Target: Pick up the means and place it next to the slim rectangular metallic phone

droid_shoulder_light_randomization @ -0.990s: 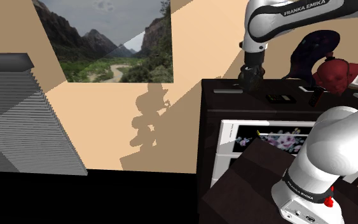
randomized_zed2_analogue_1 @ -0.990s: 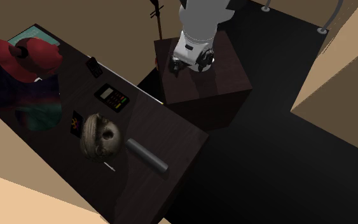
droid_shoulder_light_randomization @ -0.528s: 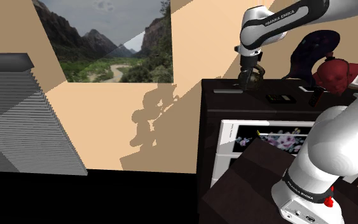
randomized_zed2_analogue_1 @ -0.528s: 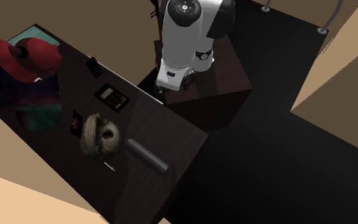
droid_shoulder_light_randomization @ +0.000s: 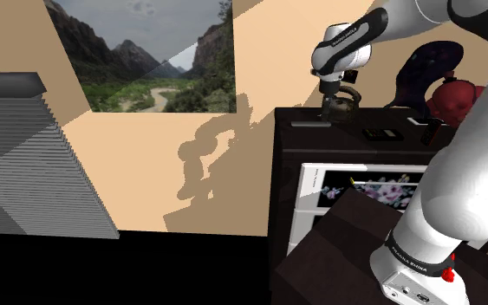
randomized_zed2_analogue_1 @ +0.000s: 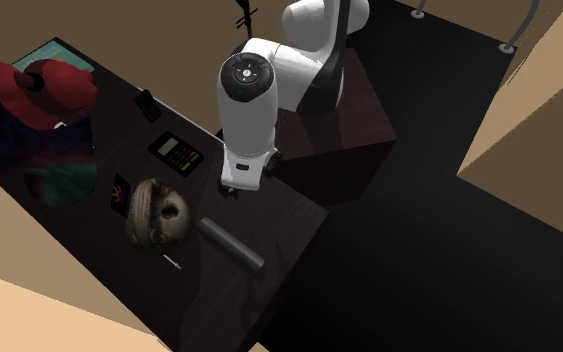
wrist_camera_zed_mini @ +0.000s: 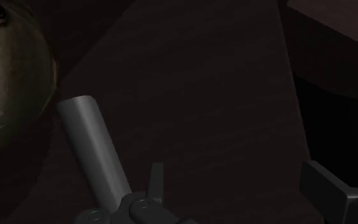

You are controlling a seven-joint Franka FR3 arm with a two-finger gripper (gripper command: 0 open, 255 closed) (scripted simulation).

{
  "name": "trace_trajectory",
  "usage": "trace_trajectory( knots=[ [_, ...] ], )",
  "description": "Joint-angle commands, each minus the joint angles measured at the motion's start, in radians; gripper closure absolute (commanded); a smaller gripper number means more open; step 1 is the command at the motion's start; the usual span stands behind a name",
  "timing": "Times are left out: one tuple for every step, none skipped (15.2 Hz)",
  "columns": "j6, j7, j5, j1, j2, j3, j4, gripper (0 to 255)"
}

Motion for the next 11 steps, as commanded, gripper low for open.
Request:
trace_trajectory(
  knots=[
    [0.036, -0.110, 0.082, -0.003, 0.095, -0.016, 0.058, 0],
    [0.046, -0.162, 0.124, -0.011, 0.142, -0.016, 0.090, 0],
    [0.053, -0.213, 0.166, -0.023, 0.188, -0.012, 0.125, 0],
    [0.058, -0.262, 0.206, -0.038, 0.234, -0.004, 0.161, 0],
    [0.060, -0.308, 0.244, -0.056, 0.278, 0.007, 0.199, 0],
    [0.060, -0.351, 0.279, -0.075, 0.321, 0.020, 0.238, 0],
    [0.059, -0.391, 0.312, -0.096, 0.362, 0.035, 0.279, 0],
    [0.056, -0.428, 0.341, -0.117, 0.403, 0.050, 0.322, 0],
    [0.051, -0.462, 0.368, -0.139, 0.443, 0.067, 0.366, 0],
    [0.048, -0.480, 0.381, -0.153, 0.465, 0.078, 0.392, 0],
    [0.058, -0.483, 0.386, -0.156, 0.473, 0.082, 0.389, 0]
  ],
)
